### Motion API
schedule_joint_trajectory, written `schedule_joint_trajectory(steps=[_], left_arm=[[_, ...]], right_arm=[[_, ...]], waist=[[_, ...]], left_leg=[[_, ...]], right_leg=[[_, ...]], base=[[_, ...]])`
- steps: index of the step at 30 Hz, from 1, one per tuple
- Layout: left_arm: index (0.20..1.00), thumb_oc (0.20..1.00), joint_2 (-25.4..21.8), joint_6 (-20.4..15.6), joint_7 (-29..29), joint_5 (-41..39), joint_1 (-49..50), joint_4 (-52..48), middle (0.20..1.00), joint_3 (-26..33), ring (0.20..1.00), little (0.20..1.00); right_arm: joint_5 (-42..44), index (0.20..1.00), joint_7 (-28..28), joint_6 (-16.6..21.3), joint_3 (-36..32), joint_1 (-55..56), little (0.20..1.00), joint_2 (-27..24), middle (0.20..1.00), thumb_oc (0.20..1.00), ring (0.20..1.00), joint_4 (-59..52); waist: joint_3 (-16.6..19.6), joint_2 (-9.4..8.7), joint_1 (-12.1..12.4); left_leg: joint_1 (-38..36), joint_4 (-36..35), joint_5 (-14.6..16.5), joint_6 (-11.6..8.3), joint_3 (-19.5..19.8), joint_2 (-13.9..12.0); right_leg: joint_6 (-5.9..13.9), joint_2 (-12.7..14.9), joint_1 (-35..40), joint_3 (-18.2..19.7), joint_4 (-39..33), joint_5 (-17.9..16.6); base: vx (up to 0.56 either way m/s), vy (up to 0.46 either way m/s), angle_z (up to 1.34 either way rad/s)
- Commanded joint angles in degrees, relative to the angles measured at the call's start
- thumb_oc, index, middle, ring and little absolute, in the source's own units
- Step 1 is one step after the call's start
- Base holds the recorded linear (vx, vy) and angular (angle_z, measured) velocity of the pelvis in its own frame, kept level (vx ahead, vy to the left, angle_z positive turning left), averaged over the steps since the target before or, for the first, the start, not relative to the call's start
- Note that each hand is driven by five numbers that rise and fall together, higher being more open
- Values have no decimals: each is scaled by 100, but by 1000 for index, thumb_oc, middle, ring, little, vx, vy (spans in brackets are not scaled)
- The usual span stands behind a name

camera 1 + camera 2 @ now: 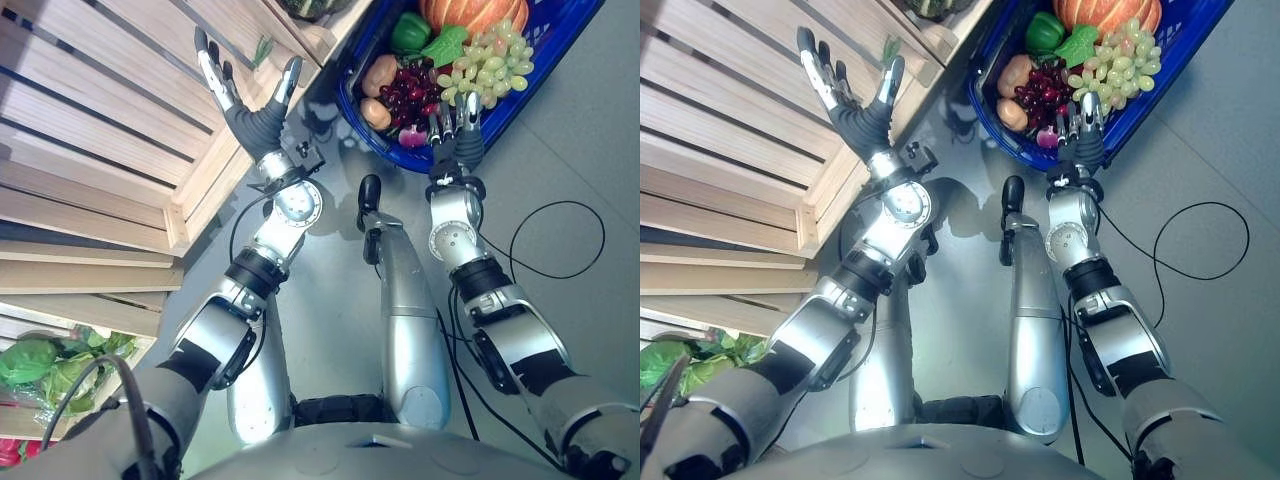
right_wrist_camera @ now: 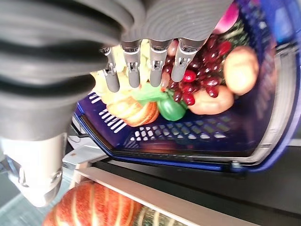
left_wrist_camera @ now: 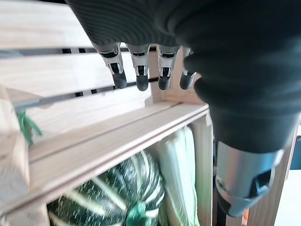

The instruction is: Pick up fruits and vegetables into the basket

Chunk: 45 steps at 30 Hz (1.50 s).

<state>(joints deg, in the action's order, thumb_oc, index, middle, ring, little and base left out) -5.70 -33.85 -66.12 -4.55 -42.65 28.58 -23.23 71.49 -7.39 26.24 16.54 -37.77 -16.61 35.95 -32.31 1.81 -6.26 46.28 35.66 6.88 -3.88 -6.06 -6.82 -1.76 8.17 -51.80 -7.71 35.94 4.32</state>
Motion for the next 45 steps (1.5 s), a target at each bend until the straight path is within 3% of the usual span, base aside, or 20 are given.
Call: schedule_joint_trajectory(steps=[1,5,13,14,16,20,22,25,30,33,37,45], left_arm=[[1000,1000,-94,-57,-132,176,264,-75,1000,-5,1000,1000],[1000,1000,-217,126,-15,-131,701,-99,1000,89,1000,1000],[1000,1000,-564,321,1081,-869,1714,-64,1000,141,1000,1000],[1000,1000,-603,456,1663,-1129,2002,27,1000,219,1000,1000],[1000,1000,-656,458,1960,-1236,2202,31,1000,271,1000,1000],[1000,1000,-849,710,3294,-1986,2840,57,1000,454,1000,1000],[1000,1000,-907,949,4239,-2441,3084,95,1000,522,1000,1000],[1000,1000,-916,1158,5276,-2812,3585,144,1000,717,1000,1000],[1000,1000,-989,1547,6267,-2787,4108,297,1000,936,1000,1000],[1000,1000,-1010,1686,6771,-2846,4325,435,1000,1002,1000,1000],[1000,1000,-1014,1905,6935,-2726,4579,685,1000,1134,1000,1000],[1000,1000,-1001,2024,7464,-2174,4744,1334,1000,1166,1000,1000]], right_arm=[[-350,1000,246,290,53,303,1000,163,1000,1000,1000,-239],[-536,1000,282,296,166,787,1000,298,1000,1000,1000,-389],[-1032,1000,421,257,211,1801,1000,314,1000,1000,1000,-571],[-1259,1000,535,228,132,2047,1000,301,1000,1000,1000,-566],[-1393,1000,546,175,80,2192,1000,280,1000,1000,1000,-648],[-1769,1000,708,94,-99,2667,1000,181,1000,1000,1000,-903],[-2106,1000,724,-1,-186,2821,1000,193,1000,1000,1000,-916],[-2571,1000,705,-259,-309,3131,1000,241,1000,1000,1000,-1006],[-3077,1000,887,-689,-425,3562,1000,245,1000,1000,1000,-1017],[-3538,1000,1002,-902,-391,3744,1000,237,1000,1000,1000,-874],[-3900,1000,1155,-1172,-346,3965,1000,245,1000,1000,1000,-685],[-4541,1000,1402,-1642,-209,4115,1000,253,1000,1000,1000,-190]], waist=[[251,-98,124],[251,-166,179],[251,-272,275],[251,-265,295],[251,-260,306],[251,-251,332],[285,-242,348],[567,-238,352],[1006,-219,367],[1250,-201,359],[1570,-209,387],[1835,-252,414]], left_leg=[[-151,-579,-193,31,-25,170],[-650,-728,-140,83,-38,259],[-1744,-888,1,222,-98,311],[-1997,-940,18,251,-121,320],[-2181,-1013,9,259,-136,319],[-2833,-1392,-150,354,-240,358],[-3132,-1530,-126,375,-253,371],[-3493,-1794,-114,409,-294,404],[-4014,-2208,-77,459,-336,453],[-4293,-2372,-43,479,-343,487],[-4500,-2496,-14,494,-343,506],[-4852,-2948,-109,464,-317,516]], right_leg=[[343,-236,461,-113,158,633],[390,-196,1003,-142,-146,533],[460,4,2123,-170,-614,353],[494,41,2378,-179,-717,307],[517,60,2563,-178,-832,261],[550,152,3220,-190,-1328,-21],[574,191,3530,-228,-1474,-41],[638,219,3915,-209,-1786,-102],[728,217,4407,-215,-2126,-121],[777,213,4645,-180,-2281,-140],[840,240,4824,-201,-2421,-191],[962,212,5078,-266,-2726,-308]], base=[[-22,125,3],[-24,142,2],[20,169,1],[49,155,-1],[48,165,-1],[6,196,-6],[83,146,-2],[122,142,-3],[119,114,-10],[148,105,-10],[109,61,-9],[11,29,-4]])
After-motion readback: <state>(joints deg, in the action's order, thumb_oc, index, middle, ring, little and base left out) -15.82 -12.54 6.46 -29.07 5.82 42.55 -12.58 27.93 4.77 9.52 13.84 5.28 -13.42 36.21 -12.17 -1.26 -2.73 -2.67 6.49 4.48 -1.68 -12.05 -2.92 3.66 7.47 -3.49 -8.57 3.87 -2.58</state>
